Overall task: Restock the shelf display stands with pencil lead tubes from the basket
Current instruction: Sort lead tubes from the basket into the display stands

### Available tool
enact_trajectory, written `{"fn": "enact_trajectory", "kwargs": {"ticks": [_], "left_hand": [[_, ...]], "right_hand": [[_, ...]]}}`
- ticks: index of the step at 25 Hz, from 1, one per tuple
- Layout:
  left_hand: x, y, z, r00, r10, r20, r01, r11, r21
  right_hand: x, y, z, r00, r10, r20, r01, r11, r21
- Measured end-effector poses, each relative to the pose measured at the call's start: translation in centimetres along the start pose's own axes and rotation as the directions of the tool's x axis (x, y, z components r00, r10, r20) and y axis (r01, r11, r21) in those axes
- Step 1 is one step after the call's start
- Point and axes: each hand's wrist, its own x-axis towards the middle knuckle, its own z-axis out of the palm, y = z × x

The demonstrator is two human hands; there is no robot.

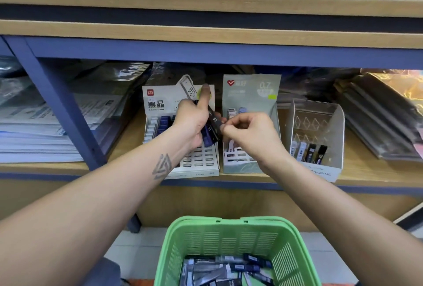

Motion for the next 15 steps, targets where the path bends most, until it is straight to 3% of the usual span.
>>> {"fn": "enact_trajectory", "kwargs": {"ticks": [3, 6, 10, 15], "left_hand": [[0.3, 0.8, -0.6, 0.996, 0.075, -0.041, -0.068, 0.985, 0.157], [-0.2, 1.3, -1.0, 0.997, 0.071, 0.031, -0.076, 0.967, 0.245], [-2.1, 1.5, -0.4, 0.967, -0.015, 0.255, -0.042, 0.975, 0.220], [-3.6, 1.0, 0.4, 0.940, 0.014, 0.341, -0.116, 0.953, 0.281]], "right_hand": [[0.0, 0.2, -1.2, 0.992, 0.092, 0.091, -0.116, 0.945, 0.307], [-0.3, 0.7, -2.1, 0.985, 0.101, 0.142, -0.155, 0.877, 0.455], [-1.1, 1.6, -3.9, 0.983, 0.080, 0.166, -0.149, 0.871, 0.467], [-1.7, 3.0, -7.4, 0.998, 0.045, 0.052, -0.059, 0.953, 0.299]]}}
